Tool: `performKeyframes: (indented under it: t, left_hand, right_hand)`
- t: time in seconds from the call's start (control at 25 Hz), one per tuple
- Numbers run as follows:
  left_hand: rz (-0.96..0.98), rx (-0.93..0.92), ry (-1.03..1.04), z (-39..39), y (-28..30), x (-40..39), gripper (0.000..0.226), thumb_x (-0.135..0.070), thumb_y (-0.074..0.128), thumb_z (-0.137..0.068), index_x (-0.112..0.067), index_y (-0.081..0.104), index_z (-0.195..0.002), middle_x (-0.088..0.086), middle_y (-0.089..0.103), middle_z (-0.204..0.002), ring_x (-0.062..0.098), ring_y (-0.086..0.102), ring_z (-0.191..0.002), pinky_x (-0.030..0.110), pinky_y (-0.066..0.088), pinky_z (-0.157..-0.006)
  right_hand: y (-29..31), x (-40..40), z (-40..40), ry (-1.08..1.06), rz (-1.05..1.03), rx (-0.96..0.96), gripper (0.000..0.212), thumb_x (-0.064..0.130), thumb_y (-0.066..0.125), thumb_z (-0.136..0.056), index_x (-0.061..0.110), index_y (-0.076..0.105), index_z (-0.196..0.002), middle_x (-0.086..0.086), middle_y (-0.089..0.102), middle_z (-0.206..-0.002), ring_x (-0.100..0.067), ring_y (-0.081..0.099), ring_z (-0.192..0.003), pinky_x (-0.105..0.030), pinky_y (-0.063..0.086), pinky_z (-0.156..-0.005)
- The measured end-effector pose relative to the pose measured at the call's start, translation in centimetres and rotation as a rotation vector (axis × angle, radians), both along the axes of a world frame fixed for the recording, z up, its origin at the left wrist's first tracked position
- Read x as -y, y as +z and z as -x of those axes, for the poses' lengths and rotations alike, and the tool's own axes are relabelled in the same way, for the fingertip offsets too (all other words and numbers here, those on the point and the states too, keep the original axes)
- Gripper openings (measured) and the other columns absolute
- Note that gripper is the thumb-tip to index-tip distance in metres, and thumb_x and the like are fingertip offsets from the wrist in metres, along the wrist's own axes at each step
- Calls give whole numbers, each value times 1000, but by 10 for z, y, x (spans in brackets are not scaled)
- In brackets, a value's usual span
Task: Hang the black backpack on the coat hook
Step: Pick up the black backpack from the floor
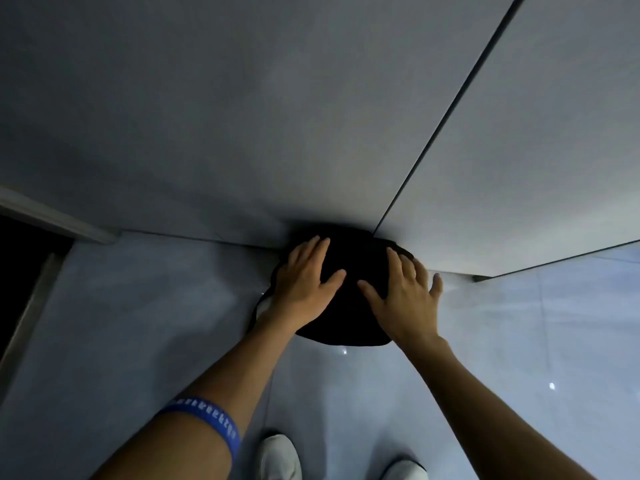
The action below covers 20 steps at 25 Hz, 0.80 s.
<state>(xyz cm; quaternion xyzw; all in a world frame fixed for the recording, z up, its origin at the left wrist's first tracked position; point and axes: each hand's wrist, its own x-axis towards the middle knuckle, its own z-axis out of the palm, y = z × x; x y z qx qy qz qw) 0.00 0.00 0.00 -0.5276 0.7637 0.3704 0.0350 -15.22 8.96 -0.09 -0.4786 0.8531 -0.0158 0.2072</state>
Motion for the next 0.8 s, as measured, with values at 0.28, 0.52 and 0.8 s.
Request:
performKeyframes:
  t: [0.28,0.52,0.8]
  left_hand:
    - [379,203,33,2,6,10,19,-25,58,-89,-20,65,-106,2,62,-116,28,50,-114,46,35,-97]
    - [475,-22,120,-26,140,-29,10,-19,61,-80,-19,66,-90,2,65,-91,29,55,-94,42,36,-81]
    - [135,-583,349,-35,423,-38,18,-11,66,-82,-16,69,-99,-5,66,-101,22,59,-102,45,52,-89]
  right_hand:
    - [1,17,-1,2,122,-157,24,24,53,-93,15,64,-112,-7,75,-103,-34,56,-104,-47,33,-94]
    - [122,-26,-15,17,516,-148,24,21,50,-87,13,72,-93,-3,73,-78,-35,58,-82,-45,33,-84]
    - [403,-38,-13,52,817,-213,23,21,53,-89,16,75,-92,2,68,-74,-28,54,-82,-42,30,-83]
